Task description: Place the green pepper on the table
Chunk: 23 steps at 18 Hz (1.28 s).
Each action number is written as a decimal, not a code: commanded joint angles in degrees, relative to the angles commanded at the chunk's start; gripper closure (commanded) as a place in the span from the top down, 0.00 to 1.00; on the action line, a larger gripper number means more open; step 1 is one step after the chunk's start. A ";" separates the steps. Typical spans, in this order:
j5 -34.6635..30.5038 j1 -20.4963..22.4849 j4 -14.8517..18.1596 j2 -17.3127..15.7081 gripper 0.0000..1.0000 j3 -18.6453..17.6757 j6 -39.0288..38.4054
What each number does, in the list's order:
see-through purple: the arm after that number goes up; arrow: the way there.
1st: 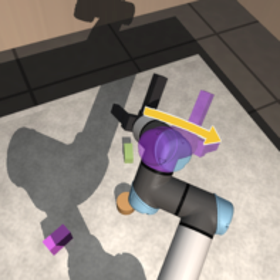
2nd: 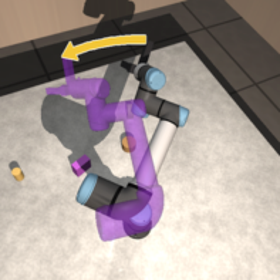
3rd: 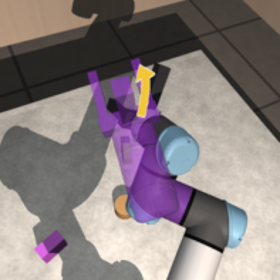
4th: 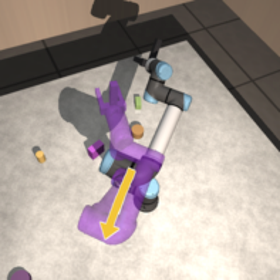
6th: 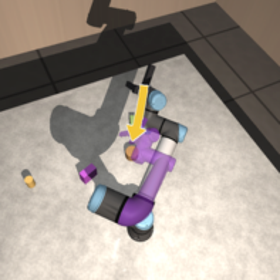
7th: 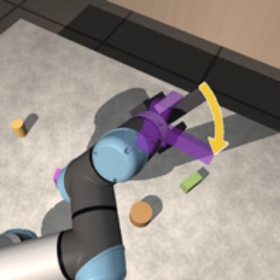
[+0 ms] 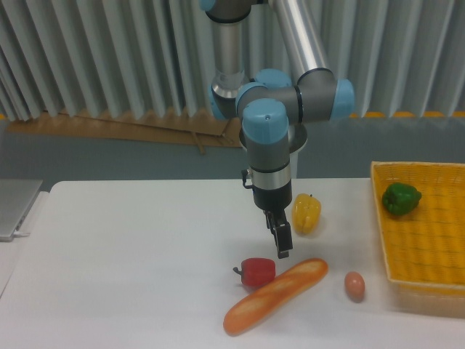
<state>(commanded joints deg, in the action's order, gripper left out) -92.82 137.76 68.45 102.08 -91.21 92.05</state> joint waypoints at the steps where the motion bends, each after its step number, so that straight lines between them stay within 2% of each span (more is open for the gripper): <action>1: 0.35 -0.04 -0.07 -0.04 1.00 -0.02 0.05; 23: 1.76 0.14 0.01 -0.04 1.00 0.42 0.32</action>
<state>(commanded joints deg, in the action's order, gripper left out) -91.05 137.90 68.47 102.04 -90.79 92.37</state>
